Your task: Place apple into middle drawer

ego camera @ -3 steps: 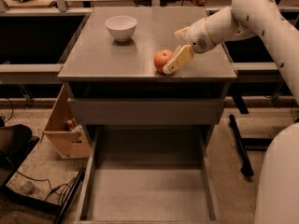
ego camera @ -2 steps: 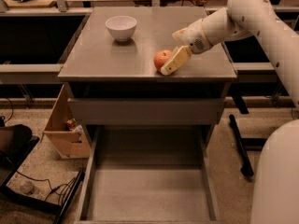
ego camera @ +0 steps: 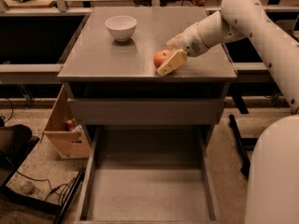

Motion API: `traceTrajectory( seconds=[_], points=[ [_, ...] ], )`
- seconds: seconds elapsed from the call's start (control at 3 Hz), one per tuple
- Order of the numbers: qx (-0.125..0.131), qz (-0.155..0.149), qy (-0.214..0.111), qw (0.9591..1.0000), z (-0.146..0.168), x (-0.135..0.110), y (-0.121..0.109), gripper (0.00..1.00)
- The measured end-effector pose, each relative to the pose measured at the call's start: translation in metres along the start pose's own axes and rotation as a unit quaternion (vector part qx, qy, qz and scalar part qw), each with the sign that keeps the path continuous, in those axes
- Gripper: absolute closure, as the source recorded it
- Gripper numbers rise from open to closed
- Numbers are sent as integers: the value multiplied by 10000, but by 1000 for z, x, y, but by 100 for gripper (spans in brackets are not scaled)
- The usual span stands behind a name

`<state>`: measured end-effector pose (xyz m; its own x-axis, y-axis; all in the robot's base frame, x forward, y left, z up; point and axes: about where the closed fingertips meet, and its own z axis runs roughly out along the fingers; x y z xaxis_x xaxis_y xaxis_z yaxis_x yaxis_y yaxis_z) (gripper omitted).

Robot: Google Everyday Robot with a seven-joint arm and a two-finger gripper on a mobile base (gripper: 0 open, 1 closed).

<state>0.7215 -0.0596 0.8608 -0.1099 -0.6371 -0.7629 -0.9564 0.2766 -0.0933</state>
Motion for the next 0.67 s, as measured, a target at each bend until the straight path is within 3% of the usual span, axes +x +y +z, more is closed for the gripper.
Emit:
traceTrajectory(
  seconds=[0.67],
  points=[
    [0,0,5,10000,0,0,0,64]
  ],
)
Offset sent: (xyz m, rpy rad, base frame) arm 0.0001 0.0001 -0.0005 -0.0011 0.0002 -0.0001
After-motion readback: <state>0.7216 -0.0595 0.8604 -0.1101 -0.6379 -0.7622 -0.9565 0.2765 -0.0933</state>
